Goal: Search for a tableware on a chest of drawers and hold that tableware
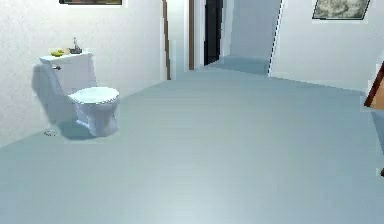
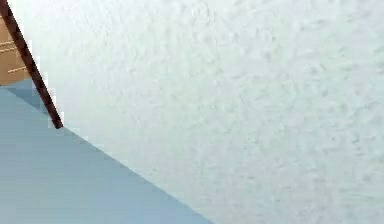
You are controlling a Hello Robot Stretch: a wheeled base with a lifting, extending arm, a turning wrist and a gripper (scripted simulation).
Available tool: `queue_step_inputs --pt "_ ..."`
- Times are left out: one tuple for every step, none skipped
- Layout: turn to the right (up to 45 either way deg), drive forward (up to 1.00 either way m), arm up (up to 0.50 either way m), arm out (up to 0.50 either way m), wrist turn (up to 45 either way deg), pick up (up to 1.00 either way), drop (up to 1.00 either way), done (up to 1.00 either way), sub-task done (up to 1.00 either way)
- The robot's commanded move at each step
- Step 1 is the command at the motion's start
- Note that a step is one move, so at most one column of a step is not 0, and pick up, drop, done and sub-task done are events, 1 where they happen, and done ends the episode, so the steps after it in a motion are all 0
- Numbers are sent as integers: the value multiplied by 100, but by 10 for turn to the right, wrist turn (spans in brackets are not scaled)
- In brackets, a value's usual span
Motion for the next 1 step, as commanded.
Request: queue_step_inputs --pt "0 100 0 0 0 0 0 0 0"
